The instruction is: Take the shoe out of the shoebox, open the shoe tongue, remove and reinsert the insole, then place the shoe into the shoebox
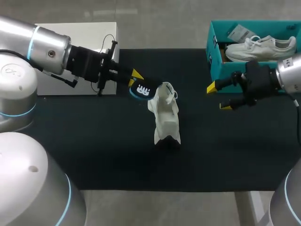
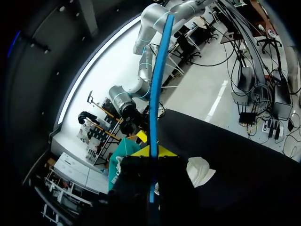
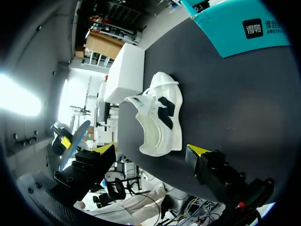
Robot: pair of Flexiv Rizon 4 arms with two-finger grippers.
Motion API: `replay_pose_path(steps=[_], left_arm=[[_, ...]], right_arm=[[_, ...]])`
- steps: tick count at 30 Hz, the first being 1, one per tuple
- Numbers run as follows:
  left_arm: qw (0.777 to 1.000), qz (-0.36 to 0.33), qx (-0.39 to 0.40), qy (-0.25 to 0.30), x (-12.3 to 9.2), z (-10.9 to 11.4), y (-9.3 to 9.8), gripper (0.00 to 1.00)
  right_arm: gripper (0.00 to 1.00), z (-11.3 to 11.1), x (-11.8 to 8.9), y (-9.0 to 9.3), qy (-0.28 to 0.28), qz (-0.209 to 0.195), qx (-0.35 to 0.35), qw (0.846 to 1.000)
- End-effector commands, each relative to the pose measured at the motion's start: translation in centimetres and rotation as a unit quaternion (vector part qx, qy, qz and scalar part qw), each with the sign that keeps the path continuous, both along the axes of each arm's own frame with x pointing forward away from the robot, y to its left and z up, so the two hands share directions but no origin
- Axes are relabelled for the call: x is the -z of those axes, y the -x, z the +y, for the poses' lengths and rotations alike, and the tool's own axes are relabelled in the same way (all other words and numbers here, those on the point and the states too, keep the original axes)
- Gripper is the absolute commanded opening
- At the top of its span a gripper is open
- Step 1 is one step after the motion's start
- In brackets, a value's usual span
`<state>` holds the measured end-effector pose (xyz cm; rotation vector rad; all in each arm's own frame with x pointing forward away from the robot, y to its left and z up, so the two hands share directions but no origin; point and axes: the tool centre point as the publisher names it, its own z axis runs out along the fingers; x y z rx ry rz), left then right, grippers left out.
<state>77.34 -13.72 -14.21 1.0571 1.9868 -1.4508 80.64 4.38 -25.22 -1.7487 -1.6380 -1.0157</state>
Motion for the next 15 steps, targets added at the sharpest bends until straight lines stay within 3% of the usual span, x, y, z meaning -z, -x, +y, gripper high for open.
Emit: replay_pose_path(steps=[1,10,15], left_arm=[[0.999,0.027,0.002,0.019,2.2,0.2,1.3,0.0],[0.995,0.09,0.021,0.029,5.7,0.1,3.8,0.0],[0.996,0.076,0.023,0.039,7.7,-0.6,3.8,0.0]], right_arm=[[1.0,0.1,0.0,0.1,0.002,0.001,0.001,1.0],[1.0,0.1,0.0,0.1,0.002,0.001,0.001,1.0],[1.0,0.1,0.0,0.1,0.002,0.001,0.001,1.0]])
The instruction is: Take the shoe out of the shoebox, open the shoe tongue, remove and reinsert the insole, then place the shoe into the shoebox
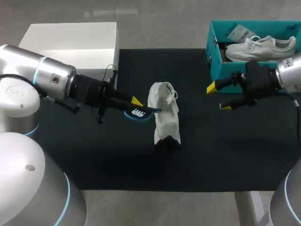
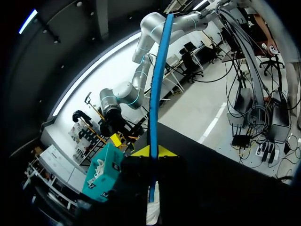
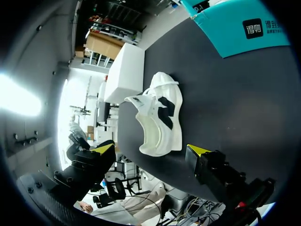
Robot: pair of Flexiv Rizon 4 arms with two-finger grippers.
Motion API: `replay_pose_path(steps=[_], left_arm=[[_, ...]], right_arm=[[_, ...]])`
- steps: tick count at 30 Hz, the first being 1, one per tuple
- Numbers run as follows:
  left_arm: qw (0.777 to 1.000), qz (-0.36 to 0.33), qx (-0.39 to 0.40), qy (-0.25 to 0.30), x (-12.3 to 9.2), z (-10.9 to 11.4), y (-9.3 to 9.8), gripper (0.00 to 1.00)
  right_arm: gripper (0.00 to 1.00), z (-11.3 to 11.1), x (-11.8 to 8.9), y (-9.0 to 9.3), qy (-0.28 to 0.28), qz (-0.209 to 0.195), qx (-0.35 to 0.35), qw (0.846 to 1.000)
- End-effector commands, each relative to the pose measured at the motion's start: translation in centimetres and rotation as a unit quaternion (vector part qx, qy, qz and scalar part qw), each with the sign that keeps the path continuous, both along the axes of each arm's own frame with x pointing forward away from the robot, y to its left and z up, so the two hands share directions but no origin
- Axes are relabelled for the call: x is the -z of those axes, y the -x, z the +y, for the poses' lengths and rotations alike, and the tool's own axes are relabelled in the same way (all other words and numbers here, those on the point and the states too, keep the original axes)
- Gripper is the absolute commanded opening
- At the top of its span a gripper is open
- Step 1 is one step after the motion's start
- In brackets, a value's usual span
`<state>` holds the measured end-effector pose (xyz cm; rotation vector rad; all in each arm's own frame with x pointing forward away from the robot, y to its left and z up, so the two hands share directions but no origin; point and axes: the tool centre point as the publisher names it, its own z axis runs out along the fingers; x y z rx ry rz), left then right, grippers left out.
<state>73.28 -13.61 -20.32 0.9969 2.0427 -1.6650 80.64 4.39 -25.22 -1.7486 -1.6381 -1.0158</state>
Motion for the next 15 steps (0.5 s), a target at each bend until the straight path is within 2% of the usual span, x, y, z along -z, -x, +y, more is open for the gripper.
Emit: replay_pose_path(steps=[1,6,9,15], left_arm=[[0.999,-0.028,-0.002,0.019,2.1,-0.9,-0.4,0.0],[0.998,-0.019,-0.017,0.053,3.1,-2.1,-1.4,0.0],[0.998,-0.014,-0.029,0.047,3.7,-2.9,-2.1,0.0],[0.998,-0.014,-0.029,0.047,3.7,-2.9,-2.1,0.0]], right_arm=[[1.0,0.1,0.0,0.1,0.002,0.001,0.001,1.0],[1.0,0.1,0.0,0.1,0.002,0.001,0.001,1.0],[1.0,0.1,0.0,0.1,0.002,0.001,0.001,1.0],[1.0,0.1,0.0,0.1,0.002,0.001,0.001,1.0]])
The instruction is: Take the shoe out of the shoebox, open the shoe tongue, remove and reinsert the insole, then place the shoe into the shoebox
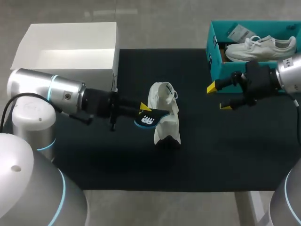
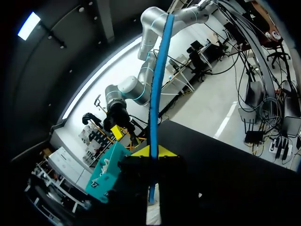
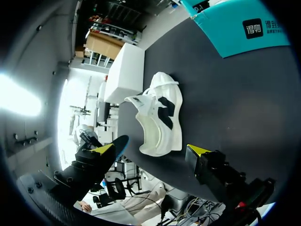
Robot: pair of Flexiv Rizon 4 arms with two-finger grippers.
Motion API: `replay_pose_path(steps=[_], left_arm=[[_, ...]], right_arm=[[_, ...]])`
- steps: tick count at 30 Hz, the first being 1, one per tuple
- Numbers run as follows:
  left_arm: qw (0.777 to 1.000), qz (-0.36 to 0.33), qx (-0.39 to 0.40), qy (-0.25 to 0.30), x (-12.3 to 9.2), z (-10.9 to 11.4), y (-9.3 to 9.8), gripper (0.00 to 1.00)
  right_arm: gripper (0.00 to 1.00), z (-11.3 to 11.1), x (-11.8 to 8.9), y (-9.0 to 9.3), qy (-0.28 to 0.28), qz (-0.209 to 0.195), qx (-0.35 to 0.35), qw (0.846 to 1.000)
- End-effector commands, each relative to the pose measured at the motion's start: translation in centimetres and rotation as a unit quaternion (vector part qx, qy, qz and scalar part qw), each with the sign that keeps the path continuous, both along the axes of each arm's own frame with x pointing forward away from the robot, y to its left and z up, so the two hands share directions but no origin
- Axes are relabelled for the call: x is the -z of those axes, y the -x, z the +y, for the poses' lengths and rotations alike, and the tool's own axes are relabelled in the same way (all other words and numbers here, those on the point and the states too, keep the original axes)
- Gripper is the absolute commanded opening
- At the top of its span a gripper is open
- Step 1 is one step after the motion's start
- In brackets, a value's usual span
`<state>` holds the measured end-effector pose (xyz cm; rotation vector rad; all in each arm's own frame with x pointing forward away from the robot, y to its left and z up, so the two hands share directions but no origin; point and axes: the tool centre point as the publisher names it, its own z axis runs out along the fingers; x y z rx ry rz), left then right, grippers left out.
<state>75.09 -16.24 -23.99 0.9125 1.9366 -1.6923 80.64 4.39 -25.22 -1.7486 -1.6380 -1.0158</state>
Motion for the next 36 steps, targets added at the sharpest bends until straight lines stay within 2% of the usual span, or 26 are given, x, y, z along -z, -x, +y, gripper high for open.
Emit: replay_pose_path(steps=[1,9,13,19,36], left_arm=[[1.0,0.0,0.001,-0.001,0.0,-0.3,-0.3,0.0],[1.0,0.0,0.001,-0.001,0.0,-0.3,-0.3,0.0],[0.999,-0.026,0.01,0.04,1.6,-0.6,-0.4,0.0],[0.999,-0.03,0.008,0.027,3.1,-1.1,-1.5,0.0],[0.999,-0.022,-0.024,-0.012,5.1,-0.8,-4.0,0.0]], right_arm=[[1.0,0.1,0.0,0.1,0.002,0.001,0.001,1.0],[1.0,0.1,0.0,0.1,0.002,0.001,0.001,1.0],[1.0,0.1,0.0,0.1,0.002,0.001,0.001,1.0],[1.0,0.1,0.0,0.1,0.002,0.001,0.001,1.0],[1.0,0.1,0.0,0.1,0.002,0.001,0.001,1.0]])
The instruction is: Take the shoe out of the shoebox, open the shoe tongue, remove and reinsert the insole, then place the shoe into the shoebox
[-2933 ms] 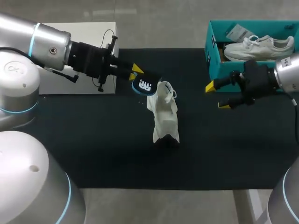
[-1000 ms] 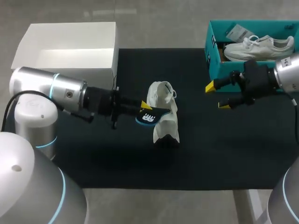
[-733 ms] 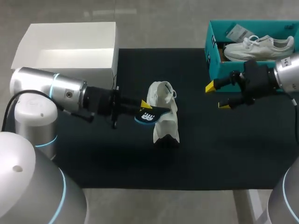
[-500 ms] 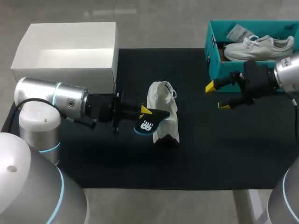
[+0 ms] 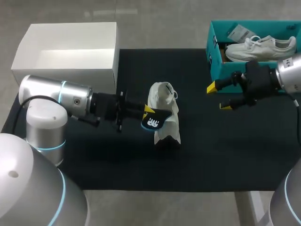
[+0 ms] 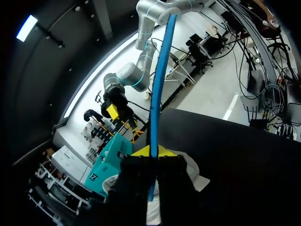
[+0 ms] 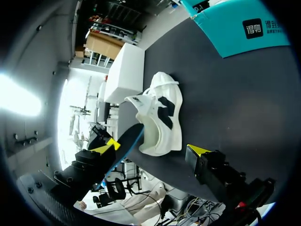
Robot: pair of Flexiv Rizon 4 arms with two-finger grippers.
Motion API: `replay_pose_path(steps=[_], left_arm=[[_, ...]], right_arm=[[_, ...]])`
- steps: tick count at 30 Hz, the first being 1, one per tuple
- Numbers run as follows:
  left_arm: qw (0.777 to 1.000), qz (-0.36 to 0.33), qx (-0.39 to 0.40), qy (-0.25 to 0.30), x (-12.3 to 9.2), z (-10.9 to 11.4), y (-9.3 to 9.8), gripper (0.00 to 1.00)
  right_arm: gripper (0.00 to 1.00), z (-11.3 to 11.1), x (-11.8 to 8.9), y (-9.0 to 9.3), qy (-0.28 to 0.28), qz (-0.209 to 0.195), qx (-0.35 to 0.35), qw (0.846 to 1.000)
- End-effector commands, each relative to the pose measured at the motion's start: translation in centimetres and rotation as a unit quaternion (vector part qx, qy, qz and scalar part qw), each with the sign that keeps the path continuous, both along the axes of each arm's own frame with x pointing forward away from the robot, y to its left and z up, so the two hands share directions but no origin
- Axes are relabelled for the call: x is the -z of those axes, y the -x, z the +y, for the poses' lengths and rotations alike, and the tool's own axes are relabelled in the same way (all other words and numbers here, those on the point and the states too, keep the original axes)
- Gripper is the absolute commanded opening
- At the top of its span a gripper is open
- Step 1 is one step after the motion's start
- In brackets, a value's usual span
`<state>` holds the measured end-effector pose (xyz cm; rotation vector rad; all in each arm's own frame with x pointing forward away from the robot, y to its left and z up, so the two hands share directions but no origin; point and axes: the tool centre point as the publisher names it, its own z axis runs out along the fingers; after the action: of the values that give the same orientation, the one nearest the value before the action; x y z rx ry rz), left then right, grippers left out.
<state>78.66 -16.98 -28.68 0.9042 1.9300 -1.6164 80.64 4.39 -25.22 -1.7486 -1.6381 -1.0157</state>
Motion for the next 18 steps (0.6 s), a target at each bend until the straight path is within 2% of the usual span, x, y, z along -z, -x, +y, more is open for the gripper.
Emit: replay_pose_path(steps=[1,5,14,18], left_arm=[[1.0,0.002,-0.005,-0.004,0.5,0.0,-0.6,0.0],[1.0,0.003,-0.01,-0.004,0.7,0.1,-0.9,0.0],[0.999,0.019,-0.015,0.029,-2.2,1.0,0.2,0.0],[0.999,0.013,-0.02,0.024,-2.6,1.5,0.1,0.0]], right_arm=[[1.0,0.1,0.0,0.1,0.002,0.001,0.001,1.0],[1.0,0.1,0.0,0.1,0.002,0.001,0.001,1.0],[1.0,0.1,0.0,0.1,0.002,0.001,0.001,1.0],[1.0,0.1,0.0,0.1,0.002,0.001,0.001,1.0]])
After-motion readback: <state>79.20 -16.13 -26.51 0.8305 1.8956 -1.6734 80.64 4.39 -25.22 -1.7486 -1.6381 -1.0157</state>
